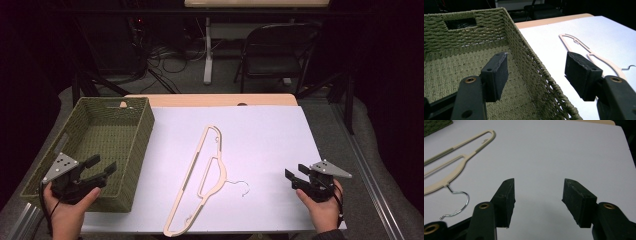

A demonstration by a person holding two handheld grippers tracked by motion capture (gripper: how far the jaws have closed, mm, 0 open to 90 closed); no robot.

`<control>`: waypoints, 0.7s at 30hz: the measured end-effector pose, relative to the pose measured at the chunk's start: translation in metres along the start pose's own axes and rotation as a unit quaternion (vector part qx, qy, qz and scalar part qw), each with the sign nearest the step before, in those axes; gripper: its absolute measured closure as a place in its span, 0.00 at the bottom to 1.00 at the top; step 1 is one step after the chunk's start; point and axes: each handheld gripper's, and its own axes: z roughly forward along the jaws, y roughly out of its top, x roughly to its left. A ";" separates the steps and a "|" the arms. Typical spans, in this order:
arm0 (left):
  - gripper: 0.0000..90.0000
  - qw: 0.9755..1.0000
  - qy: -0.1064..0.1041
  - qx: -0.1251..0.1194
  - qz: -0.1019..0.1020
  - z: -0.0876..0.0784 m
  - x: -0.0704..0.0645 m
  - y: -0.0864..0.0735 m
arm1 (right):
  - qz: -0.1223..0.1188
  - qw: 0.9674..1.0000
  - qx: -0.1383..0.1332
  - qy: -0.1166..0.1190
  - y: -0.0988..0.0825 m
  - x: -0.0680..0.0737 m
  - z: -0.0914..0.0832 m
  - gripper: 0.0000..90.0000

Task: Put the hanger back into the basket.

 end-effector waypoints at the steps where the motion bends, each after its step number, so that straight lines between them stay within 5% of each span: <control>1: 0.39 1.000 0.000 0.001 0.002 0.000 0.000 0.000 | 0.000 1.000 0.000 0.000 0.000 0.000 0.000 0.48; 2: 0.40 1.000 0.000 0.000 0.003 0.000 0.000 0.000 | -0.003 1.000 0.022 0.006 0.000 0.000 -0.001 0.48; 7: 0.40 1.000 -0.006 -0.003 -0.003 -0.001 -0.001 0.000 | -0.013 0.999 0.029 0.007 0.002 0.004 0.001 0.48; 21: 0.41 1.000 -0.018 0.004 0.020 -0.003 -0.015 0.003 | -0.054 0.997 0.051 0.032 0.003 0.025 0.005 0.54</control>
